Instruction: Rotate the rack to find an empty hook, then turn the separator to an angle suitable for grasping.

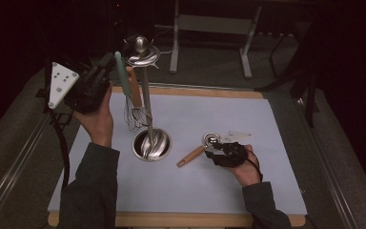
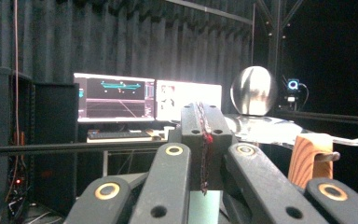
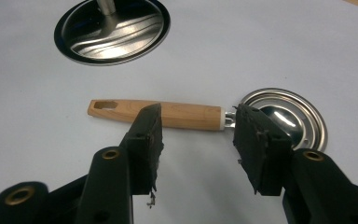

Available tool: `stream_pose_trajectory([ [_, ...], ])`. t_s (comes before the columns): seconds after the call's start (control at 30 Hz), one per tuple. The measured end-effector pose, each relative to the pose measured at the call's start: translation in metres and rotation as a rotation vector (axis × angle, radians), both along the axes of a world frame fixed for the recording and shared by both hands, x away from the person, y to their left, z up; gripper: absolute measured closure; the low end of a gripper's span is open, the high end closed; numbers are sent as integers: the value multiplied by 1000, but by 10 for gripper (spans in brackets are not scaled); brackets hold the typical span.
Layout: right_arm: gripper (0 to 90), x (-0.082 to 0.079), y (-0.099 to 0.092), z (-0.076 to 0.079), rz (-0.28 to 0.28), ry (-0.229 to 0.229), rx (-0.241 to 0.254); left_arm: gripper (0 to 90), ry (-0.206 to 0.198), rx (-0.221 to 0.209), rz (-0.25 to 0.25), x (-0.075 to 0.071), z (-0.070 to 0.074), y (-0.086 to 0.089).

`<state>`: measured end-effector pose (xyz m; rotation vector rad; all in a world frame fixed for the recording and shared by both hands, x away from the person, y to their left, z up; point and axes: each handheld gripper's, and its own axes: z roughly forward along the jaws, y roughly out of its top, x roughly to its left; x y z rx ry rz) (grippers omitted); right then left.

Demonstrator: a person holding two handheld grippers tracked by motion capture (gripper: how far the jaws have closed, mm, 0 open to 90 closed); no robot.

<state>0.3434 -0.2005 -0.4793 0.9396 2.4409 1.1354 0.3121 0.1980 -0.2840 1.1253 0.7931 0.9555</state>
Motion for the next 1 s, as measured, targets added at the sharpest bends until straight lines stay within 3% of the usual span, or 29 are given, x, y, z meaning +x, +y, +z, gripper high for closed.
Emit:
stream_pose_trajectory([
  [0.4, 517, 1, -3, 0, -8, -5, -6, 897, 22, 7, 30, 13, 4, 0],
  [0.83, 517, 5, -8, -3, -26, 5, -6, 894, 28, 19, 24, 9, 2, 7],
  [1.0, 516, 3, -6, 0, -17, -1, -5, 888, 42, 52, 12, 1, 1, 13],
])
